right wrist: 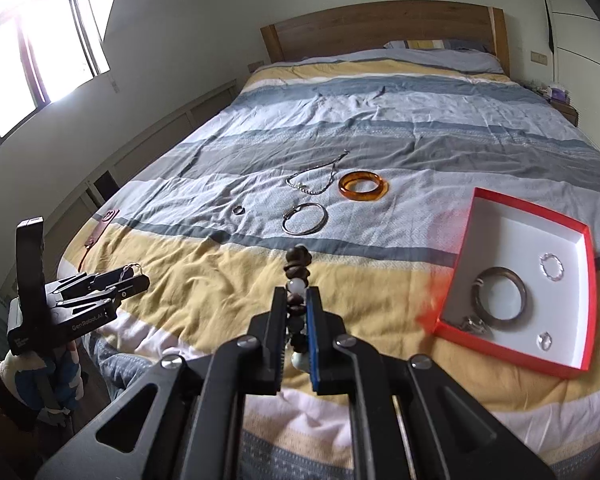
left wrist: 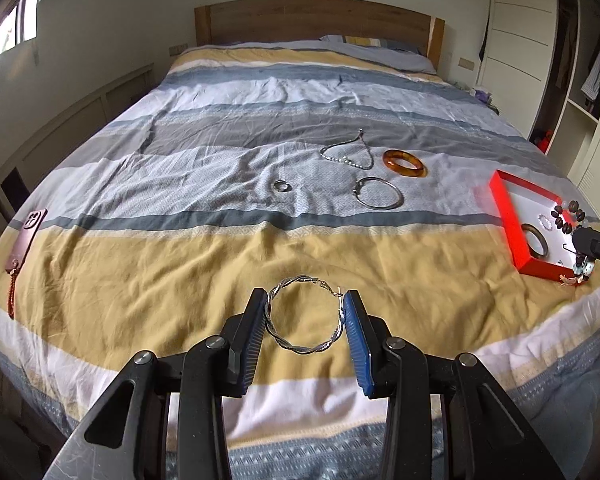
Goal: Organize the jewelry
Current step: 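Carry the hoop in the left tool while the right tool carries the beaded bracelet to the box, then open the left tool to drop the hoop in the box while the right tool releases the bracelet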
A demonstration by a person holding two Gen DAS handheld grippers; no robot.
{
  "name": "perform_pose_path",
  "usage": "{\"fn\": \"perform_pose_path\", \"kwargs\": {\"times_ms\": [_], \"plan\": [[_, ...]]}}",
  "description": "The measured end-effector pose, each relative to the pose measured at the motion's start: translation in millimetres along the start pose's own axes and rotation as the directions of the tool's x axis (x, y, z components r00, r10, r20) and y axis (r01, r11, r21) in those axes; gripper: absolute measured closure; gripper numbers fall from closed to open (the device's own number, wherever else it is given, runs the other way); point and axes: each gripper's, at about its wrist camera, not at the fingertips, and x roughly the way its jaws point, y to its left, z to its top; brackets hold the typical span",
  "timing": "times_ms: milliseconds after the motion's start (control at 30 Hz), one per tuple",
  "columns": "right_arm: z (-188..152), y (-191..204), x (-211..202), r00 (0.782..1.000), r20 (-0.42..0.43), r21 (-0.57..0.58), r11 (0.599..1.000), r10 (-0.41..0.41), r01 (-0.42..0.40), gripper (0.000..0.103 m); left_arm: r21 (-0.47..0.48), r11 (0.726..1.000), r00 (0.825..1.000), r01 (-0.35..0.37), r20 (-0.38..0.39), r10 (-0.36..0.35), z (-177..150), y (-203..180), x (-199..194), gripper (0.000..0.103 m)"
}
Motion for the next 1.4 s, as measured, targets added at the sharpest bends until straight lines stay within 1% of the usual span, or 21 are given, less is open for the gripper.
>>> {"fn": "perform_pose_path", "kwargs": {"times_ms": [200, 333, 533, 733, 900, 1033, 1233, 1400], "plan": [[-19, -10, -29, 0.999, 0.032, 0.019, 1.000, -0.005, 0.004, 0.095, 0.032, 0.999, 1.000, 0.016, 0.010, -0.016, -11, -26, -16, 0.065], [-32, -29, -40, 0.999, 0.040, 0.049, 0.999, -0.022, 0.020, 0.095, 0.071, 0.997, 0.999, 0.033, 0.008, -0.034, -12, -49, -17, 0.065], [-42, -63, -51, 0.997, 0.051, 0.096, 0.994, -0.063, 0.058, 0.095, 0.131, 0.989, 0.997, 0.073, -0.008, -0.073, -1, -89, -7, 0.065], [-44, -112, -57, 0.991, 0.048, 0.148, 0.982, -0.123, 0.115, 0.095, 0.186, 0.974, 0.991, 0.133, -0.040, -0.127, 12, -136, 14, 0.065], [-38, -155, -53, 0.985, 0.028, 0.191, 0.968, -0.169, 0.161, 0.095, 0.222, 0.958, 0.983, 0.180, -0.067, -0.169, 32, -178, 39, 0.065], [-30, -189, -42, 0.980, -0.002, 0.214, 0.957, -0.200, 0.196, 0.095, 0.248, 0.943, 0.975, 0.220, -0.078, -0.207, 52, -213, 57, 0.065], [-17, -223, -25, 0.974, -0.038, 0.219, 0.949, -0.225, 0.228, 0.095, 0.296, 0.912, 0.959, 0.284, -0.094, -0.268, 83, -270, 85, 0.065], [-8, -246, -7, 0.967, -0.083, 0.209, 0.945, -0.239, 0.251, 0.095, 0.351, 0.884, 0.952, 0.307, -0.116, -0.285, 97, -317, 112, 0.065]]}}
